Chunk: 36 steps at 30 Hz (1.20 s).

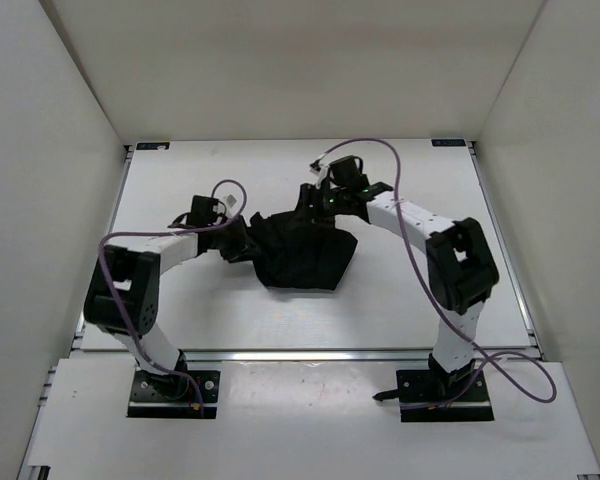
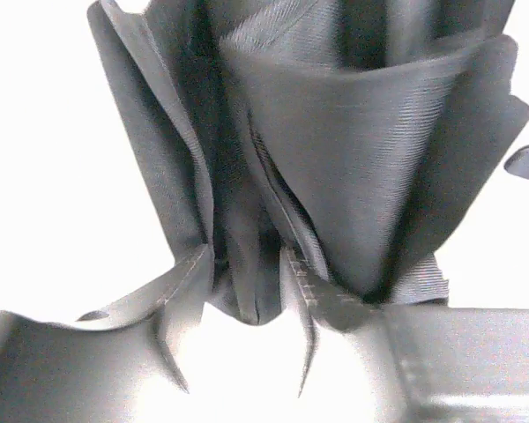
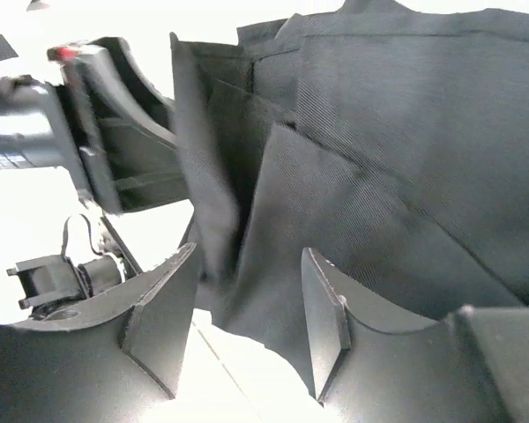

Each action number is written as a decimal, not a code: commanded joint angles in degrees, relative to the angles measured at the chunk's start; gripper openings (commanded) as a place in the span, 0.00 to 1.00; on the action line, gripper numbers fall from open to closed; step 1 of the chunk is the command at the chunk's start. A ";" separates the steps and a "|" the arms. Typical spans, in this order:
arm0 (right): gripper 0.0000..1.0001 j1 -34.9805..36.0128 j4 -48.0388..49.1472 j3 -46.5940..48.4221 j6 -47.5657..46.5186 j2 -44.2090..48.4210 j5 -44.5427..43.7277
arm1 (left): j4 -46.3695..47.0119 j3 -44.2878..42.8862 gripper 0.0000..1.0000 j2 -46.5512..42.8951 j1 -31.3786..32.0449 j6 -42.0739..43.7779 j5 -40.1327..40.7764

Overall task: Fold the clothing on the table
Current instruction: Fold the skirt

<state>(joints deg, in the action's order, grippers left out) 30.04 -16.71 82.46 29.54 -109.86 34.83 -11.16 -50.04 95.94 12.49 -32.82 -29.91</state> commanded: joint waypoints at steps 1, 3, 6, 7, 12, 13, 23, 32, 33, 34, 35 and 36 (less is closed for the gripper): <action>0.47 -4.02 2.20 -3.51 -0.27 12.19 -2.64 | -3.95 -0.93 0.53 -8.56 -3.00 1.88 1.60; 0.38 -4.99 2.21 -5.71 -0.71 15.10 -4.33 | -5.53 -1.90 0.64 -11.47 -4.75 2.67 2.49; 0.05 -5.44 0.63 -9.93 -1.94 17.14 -5.82 | -7.30 -4.71 0.58 -15.08 -5.47 3.20 2.49; 0.00 -5.08 0.63 -11.69 -2.55 17.49 -6.35 | -7.47 -5.58 0.56 -15.78 -4.85 2.76 2.40; 0.00 -2.71 5.62 -18.98 -1.07 15.74 -3.90 | -3.79 -4.56 0.13 -18.24 3.66 -1.27 1.43; 0.00 -2.88 7.72 -20.13 -0.28 14.51 -3.37 | -1.70 -3.67 0.08 -18.51 6.03 -2.94 2.22; 0.00 -6.04 9.07 -18.39 -3.00 4.40 -0.82 | 7.82 12.16 0.00 -12.80 10.81 -6.48 5.65; 0.32 -12.80 5.29 -16.28 -2.04 15.02 8.56 | 7.74 6.99 0.35 -12.61 4.56 -3.83 -2.94; 0.36 -13.86 5.54 -16.45 -1.42 16.51 10.15 | 5.55 6.02 0.46 -13.23 4.30 -2.88 -3.39; 0.44 -15.96 4.59 -16.80 -0.89 18.18 13.13 | 2.84 4.01 0.63 -14.28 4.12 -1.30 -3.92; 0.47 -17.72 3.97 -17.32 -1.84 18.98 15.33 | 1.42 1.90 0.77 -15.68 4.29 0.02 -3.14; 0.47 -18.78 2.40 -17.85 -3.16 20.73 15.27 | -3.56 0.14 0.83 -16.48 4.99 3.08 -1.40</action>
<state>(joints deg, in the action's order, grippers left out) 14.68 -12.45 63.48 27.46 -94.28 43.31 -8.67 -44.23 84.86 17.08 -35.31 -30.02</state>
